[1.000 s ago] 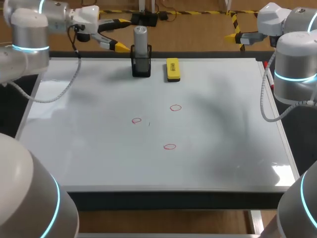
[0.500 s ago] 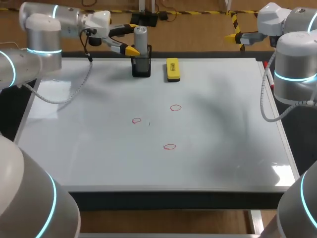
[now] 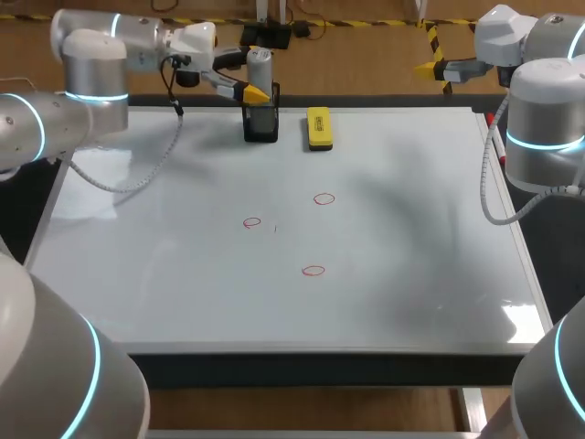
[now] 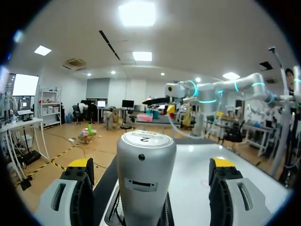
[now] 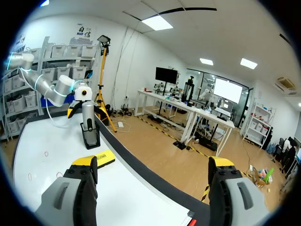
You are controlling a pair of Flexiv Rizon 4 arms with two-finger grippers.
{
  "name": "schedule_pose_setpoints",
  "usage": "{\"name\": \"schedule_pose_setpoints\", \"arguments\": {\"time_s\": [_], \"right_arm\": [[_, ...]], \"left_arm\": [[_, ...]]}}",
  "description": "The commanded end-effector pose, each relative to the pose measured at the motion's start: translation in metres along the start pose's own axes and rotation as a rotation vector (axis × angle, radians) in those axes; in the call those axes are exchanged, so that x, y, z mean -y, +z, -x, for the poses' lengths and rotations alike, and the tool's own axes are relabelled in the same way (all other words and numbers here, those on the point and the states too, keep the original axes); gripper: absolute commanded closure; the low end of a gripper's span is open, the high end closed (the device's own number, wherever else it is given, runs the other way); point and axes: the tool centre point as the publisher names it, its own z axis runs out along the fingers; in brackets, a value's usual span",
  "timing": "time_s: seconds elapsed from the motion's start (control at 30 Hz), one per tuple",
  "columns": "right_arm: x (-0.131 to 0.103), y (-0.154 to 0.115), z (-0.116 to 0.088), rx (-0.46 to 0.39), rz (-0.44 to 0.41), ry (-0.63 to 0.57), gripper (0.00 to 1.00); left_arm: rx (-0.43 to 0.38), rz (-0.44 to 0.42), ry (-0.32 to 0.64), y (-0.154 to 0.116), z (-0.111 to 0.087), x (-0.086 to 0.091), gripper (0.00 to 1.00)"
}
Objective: Pick up the inspection probe, press it on each red-marked spot on the whiteboard one by one, put down the probe, pick up the eraser, and wipe off all the red marks.
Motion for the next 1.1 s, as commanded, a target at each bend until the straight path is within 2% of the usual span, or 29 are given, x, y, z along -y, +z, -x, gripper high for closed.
{"name": "schedule_pose_setpoints", "arguments": {"time_s": [0.03,0.07,0.13,0.17,0.2,0.23,0.67,1.1], "right_arm": [[0.0,0.0,0.0,-0.001,-0.001,0.0,0.0],[0.0,0.0,0.0,-0.001,-0.001,0.0,0.0],[0.0,0.0,0.0,-0.001,-0.001,0.0,0.0],[0.0,0.0,0.0,-0.001,-0.001,0.0,0.0],[0.0,0.0,0.0,-0.001,-0.001,0.0,0.0],[0.0,0.0,0.0,-0.001,-0.001,0.0,0.0],[0.0,0.0,0.0,-0.001,-0.001,0.0,0.0],[0.0,0.0,0.0,-0.001,-0.001,0.0,0.0]], "left_arm": [[0.003,0.0,0.001,0.002,0.0,-0.001,0.0],[0.004,0.0,0.001,0.002,0.0,-0.001,0.0],[0.006,0.0,0.001,0.001,0.0,-0.001,0.2],[0.007,-0.001,0.001,0.001,0.0,-0.001,0.54],[0.008,0.0,0.002,0.001,0.0,-0.001,0.63],[0.009,-0.001,0.003,0.001,0.0,-0.001,1.0],[0.017,0.005,0.034,-0.002,0.0,0.007,1.0],[0.055,0.009,0.065,-0.006,0.001,0.035,1.0]]}}
